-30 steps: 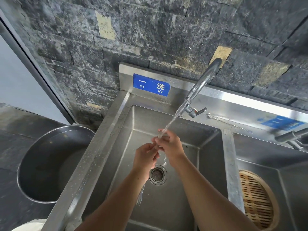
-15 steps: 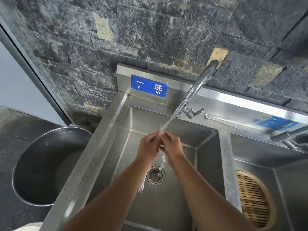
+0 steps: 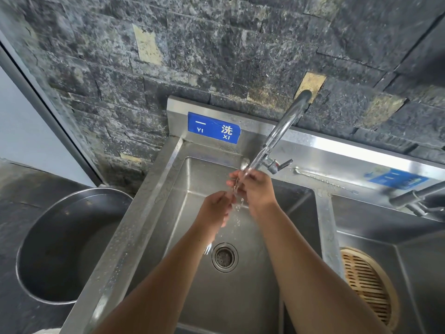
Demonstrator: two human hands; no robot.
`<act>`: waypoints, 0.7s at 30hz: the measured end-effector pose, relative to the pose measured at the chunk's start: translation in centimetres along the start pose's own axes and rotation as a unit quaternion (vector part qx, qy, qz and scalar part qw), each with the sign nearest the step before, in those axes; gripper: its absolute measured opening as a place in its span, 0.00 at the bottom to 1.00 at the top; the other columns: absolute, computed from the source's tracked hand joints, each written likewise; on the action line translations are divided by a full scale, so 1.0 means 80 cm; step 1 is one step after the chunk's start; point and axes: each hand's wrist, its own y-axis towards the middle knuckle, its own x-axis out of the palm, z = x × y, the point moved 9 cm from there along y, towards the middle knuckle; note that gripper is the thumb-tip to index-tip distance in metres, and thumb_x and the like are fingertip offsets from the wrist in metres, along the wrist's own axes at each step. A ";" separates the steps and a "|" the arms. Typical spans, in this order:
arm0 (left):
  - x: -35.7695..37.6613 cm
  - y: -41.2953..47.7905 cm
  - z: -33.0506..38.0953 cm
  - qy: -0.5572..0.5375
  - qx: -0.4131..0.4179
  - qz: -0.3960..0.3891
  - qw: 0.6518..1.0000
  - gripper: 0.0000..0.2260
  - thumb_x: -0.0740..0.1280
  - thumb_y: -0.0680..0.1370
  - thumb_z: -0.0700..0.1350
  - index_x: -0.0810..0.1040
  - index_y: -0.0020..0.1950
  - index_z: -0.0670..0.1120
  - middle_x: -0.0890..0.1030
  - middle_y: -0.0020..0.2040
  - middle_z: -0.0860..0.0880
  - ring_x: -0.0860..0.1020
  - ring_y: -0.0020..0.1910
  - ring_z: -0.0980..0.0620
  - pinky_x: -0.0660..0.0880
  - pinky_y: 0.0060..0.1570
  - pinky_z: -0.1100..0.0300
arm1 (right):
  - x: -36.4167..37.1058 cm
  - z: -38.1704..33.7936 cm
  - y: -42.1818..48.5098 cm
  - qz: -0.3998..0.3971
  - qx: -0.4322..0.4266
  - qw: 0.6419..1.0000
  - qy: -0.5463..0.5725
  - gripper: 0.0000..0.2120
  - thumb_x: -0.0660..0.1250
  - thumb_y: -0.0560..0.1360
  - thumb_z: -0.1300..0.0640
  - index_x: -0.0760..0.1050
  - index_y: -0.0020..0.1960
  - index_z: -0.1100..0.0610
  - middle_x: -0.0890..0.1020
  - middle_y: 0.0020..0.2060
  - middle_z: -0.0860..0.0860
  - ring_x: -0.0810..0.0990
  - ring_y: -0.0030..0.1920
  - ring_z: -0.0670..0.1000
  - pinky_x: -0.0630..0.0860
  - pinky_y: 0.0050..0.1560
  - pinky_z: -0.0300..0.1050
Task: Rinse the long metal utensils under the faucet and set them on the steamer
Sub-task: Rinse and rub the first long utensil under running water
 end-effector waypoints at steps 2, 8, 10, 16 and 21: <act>0.001 -0.003 0.000 0.000 0.001 -0.013 1.000 0.13 0.58 0.82 0.43 0.74 0.39 0.46 0.64 0.27 0.54 0.59 0.21 0.58 0.55 0.19 0.67 | -0.005 -0.013 0.004 0.011 -0.009 1.000 -0.002 0.11 0.62 0.81 0.66 0.79 0.43 0.62 0.84 0.37 0.55 0.84 0.31 0.49 0.81 0.33 0.43; 0.005 -0.004 0.012 0.015 0.030 -0.043 0.999 0.15 0.57 0.83 0.43 0.72 0.37 0.45 0.65 0.28 0.52 0.59 0.22 0.58 0.55 0.20 0.66 | -0.012 -0.050 0.017 0.028 -0.027 0.999 -0.011 0.08 0.62 0.80 0.67 0.79 0.47 0.67 0.82 0.37 0.59 0.82 0.32 0.53 0.80 0.36 0.47; 0.006 -0.005 0.015 0.028 0.044 -0.055 0.997 0.16 0.58 0.84 0.45 0.72 0.37 0.46 0.66 0.28 0.51 0.59 0.22 0.57 0.55 0.22 0.64 | -0.017 -0.064 0.019 0.036 -0.038 0.999 -0.016 0.09 0.61 0.81 0.66 0.78 0.51 0.71 0.82 0.39 0.61 0.82 0.30 0.51 0.80 0.33 0.44; -0.011 -0.012 0.006 0.102 0.109 -0.058 0.987 0.16 0.58 0.84 0.48 0.74 0.37 0.50 0.72 0.29 0.48 0.67 0.26 0.50 0.66 0.27 0.60 | -0.027 -0.096 0.028 0.048 -0.057 0.997 0.021 0.09 0.60 0.82 0.66 0.77 0.54 0.70 0.84 0.39 0.56 0.83 0.32 0.51 0.84 0.37 0.45; -0.023 -0.012 -0.021 0.065 0.085 -0.041 0.993 0.14 0.60 0.83 0.45 0.76 0.40 0.43 0.76 0.29 0.50 0.71 0.26 0.50 0.70 0.27 0.61 | -0.029 -0.102 0.032 0.048 -0.058 0.997 0.030 0.07 0.61 0.81 0.68 0.76 0.53 0.69 0.84 0.40 0.57 0.84 0.31 0.50 0.83 0.35 0.44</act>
